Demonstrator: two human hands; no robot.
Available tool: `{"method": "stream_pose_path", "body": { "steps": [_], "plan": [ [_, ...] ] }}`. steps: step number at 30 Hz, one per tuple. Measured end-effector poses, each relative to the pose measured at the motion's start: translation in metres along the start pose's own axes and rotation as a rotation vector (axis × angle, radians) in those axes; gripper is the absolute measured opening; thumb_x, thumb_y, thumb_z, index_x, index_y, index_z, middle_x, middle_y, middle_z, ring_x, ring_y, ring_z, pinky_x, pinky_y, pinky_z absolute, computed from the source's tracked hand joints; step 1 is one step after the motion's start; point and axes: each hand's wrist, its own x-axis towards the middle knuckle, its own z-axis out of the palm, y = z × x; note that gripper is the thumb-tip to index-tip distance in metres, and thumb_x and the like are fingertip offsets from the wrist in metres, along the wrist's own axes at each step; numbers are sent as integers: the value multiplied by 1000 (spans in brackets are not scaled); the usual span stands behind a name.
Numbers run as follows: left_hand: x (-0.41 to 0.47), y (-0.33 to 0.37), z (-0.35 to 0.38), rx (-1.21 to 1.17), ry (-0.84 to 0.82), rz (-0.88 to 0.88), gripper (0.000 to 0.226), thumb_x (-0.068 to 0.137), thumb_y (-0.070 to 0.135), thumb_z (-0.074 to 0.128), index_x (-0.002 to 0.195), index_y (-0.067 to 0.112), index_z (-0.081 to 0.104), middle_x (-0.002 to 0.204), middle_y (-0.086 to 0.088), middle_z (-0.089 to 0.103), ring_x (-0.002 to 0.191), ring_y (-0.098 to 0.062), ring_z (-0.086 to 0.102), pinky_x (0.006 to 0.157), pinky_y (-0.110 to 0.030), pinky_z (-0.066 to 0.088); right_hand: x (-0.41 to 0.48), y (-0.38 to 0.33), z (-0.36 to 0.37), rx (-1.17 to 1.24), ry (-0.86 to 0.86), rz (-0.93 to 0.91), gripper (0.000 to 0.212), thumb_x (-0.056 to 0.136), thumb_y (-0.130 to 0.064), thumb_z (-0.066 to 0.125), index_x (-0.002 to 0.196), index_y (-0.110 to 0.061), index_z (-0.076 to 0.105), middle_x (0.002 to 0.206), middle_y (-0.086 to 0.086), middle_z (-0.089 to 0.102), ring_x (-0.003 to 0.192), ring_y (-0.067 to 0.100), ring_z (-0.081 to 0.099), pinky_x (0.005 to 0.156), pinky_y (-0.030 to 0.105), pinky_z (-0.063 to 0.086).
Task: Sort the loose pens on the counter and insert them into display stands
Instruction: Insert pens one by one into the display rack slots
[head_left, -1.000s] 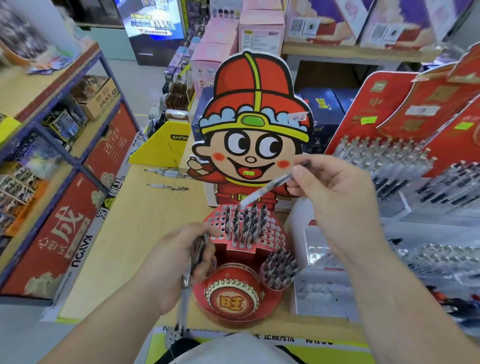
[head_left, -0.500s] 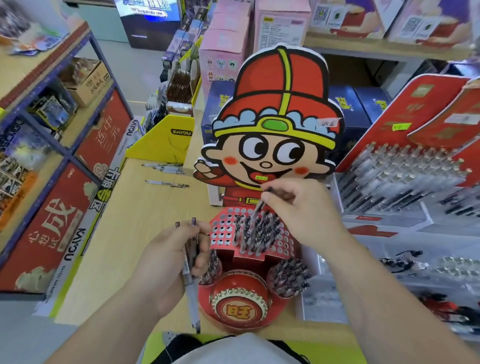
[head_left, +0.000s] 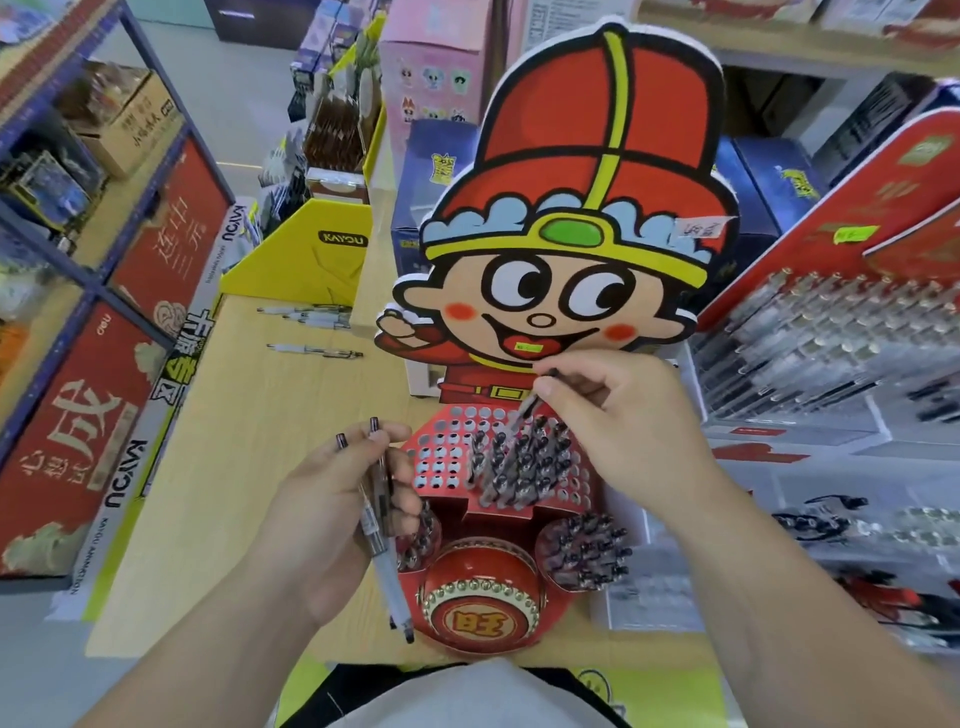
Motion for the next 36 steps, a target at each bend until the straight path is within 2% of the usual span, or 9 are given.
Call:
{"method": "stream_pose_path", "body": {
  "steps": [7, 11, 13, 16, 20, 24, 28, 33, 36],
  "plan": [
    [4, -1, -1, -3, -14, -1, 20, 105, 17, 46, 111, 6, 62, 73, -11, 56, 52, -24, 51, 46, -32, 46, -3, 4, 5, -57, -86, 3, 18, 91, -27, 71, 107, -25, 78, 94, -18, 73, 90, -2, 65, 82, 17, 52],
    [6, -1, -1, -3, -24, -1, 19, 104, 17, 47, 112, 6, 61, 73, -11, 56, 52, -24, 51, 45, -32, 44, -2, 3, 9, -108, -203, 5, 16, 90, -29, 72, 105, -29, 79, 98, -20, 75, 95, -8, 62, 77, 3, 44],
    [6, -1, 0, -7, -31, 3, 18, 104, 17, 47, 111, 7, 61, 73, -11, 56, 52, -24, 50, 46, -32, 44, 0, 3, 9, -114, -238, 35, 17, 89, -30, 73, 105, -32, 79, 99, -22, 74, 95, -9, 61, 75, 0, 41],
    [6, 0, -1, -12, -39, 7, 18, 103, 16, 48, 110, 8, 61, 73, -11, 57, 52, -24, 50, 47, -32, 43, 6, 1, 7, -116, -288, 64, 15, 88, -33, 75, 102, -33, 79, 93, -23, 73, 89, -10, 62, 73, 7, 42],
    [4, 0, -1, -18, -54, 7, 18, 102, 16, 49, 110, 7, 62, 73, -11, 56, 52, -24, 50, 47, -32, 44, 13, -2, 4, -158, -363, 89, 13, 88, -33, 75, 100, -35, 79, 83, -26, 68, 83, -10, 62, 67, 8, 42],
    [1, 1, 1, -27, -73, 14, 18, 102, 17, 49, 109, 7, 63, 73, -11, 56, 52, -24, 49, 47, -32, 44, 13, -3, 3, -219, -400, 77, 15, 89, -32, 74, 102, -34, 79, 97, -22, 73, 82, -7, 60, 71, 10, 43],
    [-1, 2, 3, -28, -81, 25, 18, 101, 17, 50, 108, 7, 64, 73, -11, 56, 52, -24, 49, 47, -33, 45, 12, -3, 6, -215, -376, 82, 15, 88, -34, 74, 102, -36, 79, 92, -22, 72, 79, -10, 58, 67, 10, 40],
    [-5, 1, 7, -25, -104, 21, 19, 101, 17, 50, 107, 7, 65, 74, -12, 56, 53, -25, 49, 49, -34, 46, 13, -3, 7, -216, -379, 92, 12, 87, -34, 75, 99, -35, 79, 90, -21, 73, 80, -8, 61, 69, 14, 46],
    [-9, 2, 14, -23, -127, 18, 19, 101, 17, 49, 106, 8, 66, 74, -13, 56, 54, -24, 50, 49, -34, 46, 13, -4, 5, -215, -395, 93, 16, 88, -32, 74, 103, -33, 78, 97, -18, 74, 86, -5, 63, 78, 20, 52]
  ]
}}
